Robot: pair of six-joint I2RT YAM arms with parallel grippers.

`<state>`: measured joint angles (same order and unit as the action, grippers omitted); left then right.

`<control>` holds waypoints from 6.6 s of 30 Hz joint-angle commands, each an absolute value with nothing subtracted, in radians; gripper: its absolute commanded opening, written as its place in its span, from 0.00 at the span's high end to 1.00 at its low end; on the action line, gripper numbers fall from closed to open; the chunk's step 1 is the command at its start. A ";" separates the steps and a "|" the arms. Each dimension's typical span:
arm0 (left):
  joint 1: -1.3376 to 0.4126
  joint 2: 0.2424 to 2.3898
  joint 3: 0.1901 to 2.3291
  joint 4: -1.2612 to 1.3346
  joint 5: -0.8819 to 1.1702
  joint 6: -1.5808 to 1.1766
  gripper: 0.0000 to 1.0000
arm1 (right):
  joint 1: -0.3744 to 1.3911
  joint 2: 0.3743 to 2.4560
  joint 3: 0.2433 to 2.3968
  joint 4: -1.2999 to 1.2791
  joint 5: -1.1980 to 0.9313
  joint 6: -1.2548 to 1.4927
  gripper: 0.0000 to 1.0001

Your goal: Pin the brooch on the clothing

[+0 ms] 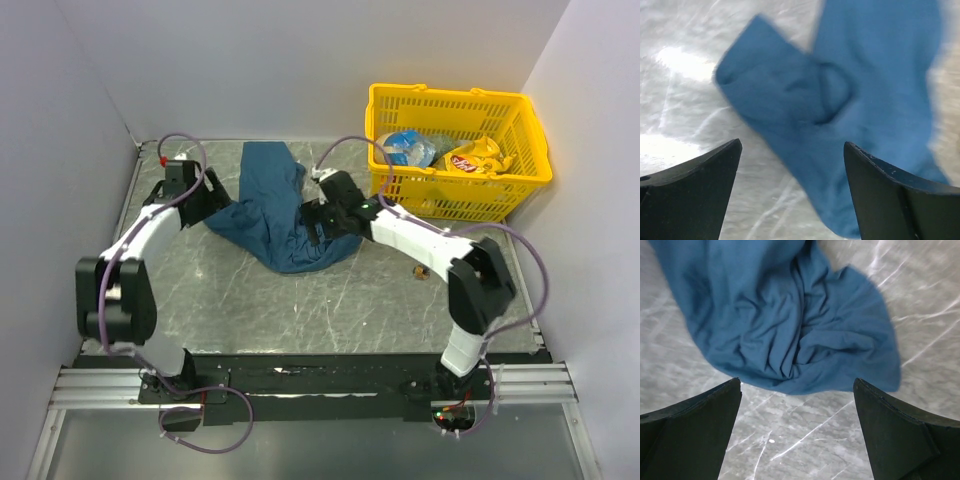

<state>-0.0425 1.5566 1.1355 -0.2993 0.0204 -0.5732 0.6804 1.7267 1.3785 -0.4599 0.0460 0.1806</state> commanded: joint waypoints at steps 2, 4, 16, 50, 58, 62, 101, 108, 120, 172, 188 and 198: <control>-0.022 1.721 1.281 -0.448 -0.094 -0.595 0.09 | 0.698 1.802 1.453 -0.560 0.117 0.192 0.00; -0.015 1.782 1.304 -0.457 -0.075 -0.607 0.09 | 0.698 1.798 1.440 -0.558 0.107 0.198 0.00; 0.055 1.985 1.402 -0.465 -0.054 -0.649 0.33 | 0.666 1.701 1.324 -0.563 0.094 0.274 0.00; 0.094 1.548 1.350 -0.434 -0.012 -0.597 0.99 | 0.577 1.549 1.221 -0.408 0.199 0.347 1.00; 0.112 1.419 1.345 -0.480 0.003 -0.597 0.99 | 0.575 1.613 1.198 -0.428 0.120 0.388 0.84; 0.121 1.401 1.316 -0.492 0.014 -0.591 0.99 | 0.575 1.650 1.164 -0.356 -0.029 0.387 0.45; 0.129 1.062 1.698 -0.558 0.110 -0.515 0.99 | 0.555 1.048 1.358 -0.335 -0.244 0.256 1.00; 0.129 1.016 1.781 -0.549 0.127 -0.506 0.99 | 0.555 0.888 1.351 -0.285 -0.279 0.232 1.00; 0.130 1.164 1.862 -0.552 0.202 -0.555 0.99 | 0.551 0.994 1.393 -0.229 -0.224 0.273 1.00; 0.170 1.132 1.292 -0.761 -0.011 -0.566 0.49 | 0.767 0.987 0.759 -0.428 -0.268 0.287 1.00; -0.093 1.111 1.118 -0.701 0.151 -0.676 0.35 | 0.775 1.319 0.848 -0.390 -0.278 0.327 1.00; -0.613 1.175 0.919 -0.721 0.016 -0.925 0.99 | 0.776 1.377 0.847 -0.419 -0.262 0.334 1.00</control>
<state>-0.5091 1.1599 0.9379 -0.6849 0.1032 -0.8066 0.7681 1.3689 0.8177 -0.4126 -0.2745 0.3233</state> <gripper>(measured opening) 0.021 0.011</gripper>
